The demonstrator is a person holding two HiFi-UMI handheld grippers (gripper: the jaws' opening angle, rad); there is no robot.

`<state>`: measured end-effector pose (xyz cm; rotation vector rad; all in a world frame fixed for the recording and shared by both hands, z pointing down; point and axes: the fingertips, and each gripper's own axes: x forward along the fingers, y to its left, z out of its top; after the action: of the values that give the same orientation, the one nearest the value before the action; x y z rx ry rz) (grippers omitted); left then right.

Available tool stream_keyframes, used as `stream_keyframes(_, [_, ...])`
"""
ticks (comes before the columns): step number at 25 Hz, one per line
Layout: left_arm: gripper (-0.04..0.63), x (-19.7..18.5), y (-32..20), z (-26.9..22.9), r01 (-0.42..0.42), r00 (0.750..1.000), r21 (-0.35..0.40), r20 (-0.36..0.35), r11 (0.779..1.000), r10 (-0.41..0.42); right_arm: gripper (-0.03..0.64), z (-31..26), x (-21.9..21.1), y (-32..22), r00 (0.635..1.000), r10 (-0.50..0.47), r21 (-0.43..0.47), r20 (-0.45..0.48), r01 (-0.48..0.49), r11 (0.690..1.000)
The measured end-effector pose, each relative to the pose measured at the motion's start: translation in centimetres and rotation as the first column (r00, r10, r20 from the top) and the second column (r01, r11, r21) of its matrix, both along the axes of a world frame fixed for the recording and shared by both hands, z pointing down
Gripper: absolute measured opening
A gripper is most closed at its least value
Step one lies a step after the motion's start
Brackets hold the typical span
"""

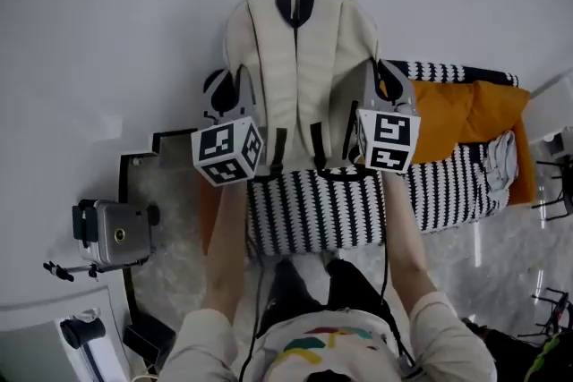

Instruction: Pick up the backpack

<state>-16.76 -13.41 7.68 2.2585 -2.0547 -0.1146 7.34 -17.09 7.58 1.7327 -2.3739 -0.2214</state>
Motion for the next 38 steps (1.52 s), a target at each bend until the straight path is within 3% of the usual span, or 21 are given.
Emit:
stream_keyframes(6, [0.046,0.8,3.1,-12.3,-0.03,1.0,0.144,0.011,0.989,0.028,0.018,-12.0,0.9,3.4,1.0,-0.005,0.132,0.024,0.002,0.991])
stream_keyframes(10, [0.046,1.0,6.1,-17.2,-0.053,0.998,0.206,-0.003,0.977,0.055,0.02,-16.8,0.6,6.7,0.998,-0.051,0.19,0.022,0.046,0.981])
stream_keyframes(14, [0.046,2.0,10.1,-20.5,-0.078,0.996,0.259,0.054,0.963,0.067,0.02,-19.5,1.0,10.8,0.996,-0.076,0.237,0.048,0.063,0.97])
stream_keyframes(20, [0.046,3.1,16.0,-21.5,-0.115,0.991,0.272,0.094,0.955,0.093,0.02,-20.5,1.4,16.3,0.99,-0.127,0.249,0.055,0.109,0.962])
stream_keyframes(27, [0.046,2.7,23.9,-18.9,-0.044,0.994,0.27,0.107,0.962,0.015,0.02,-18.6,-0.2,24.2,0.977,-0.203,0.278,0.066,0.178,0.944])
stream_keyframes(31, [0.046,2.7,24.9,-18.7,-0.031,0.994,0.277,0.108,0.96,0.001,0.019,-17.8,0.1,25.1,0.986,-0.153,0.252,0.071,0.131,0.959])
stream_keyframes(38, [0.046,2.5,25.6,-19.2,0.012,0.99,0.277,0.129,0.961,-0.05,0.02,-18.3,-0.7,25.4,0.967,-0.22,0.274,0.125,0.18,0.945])
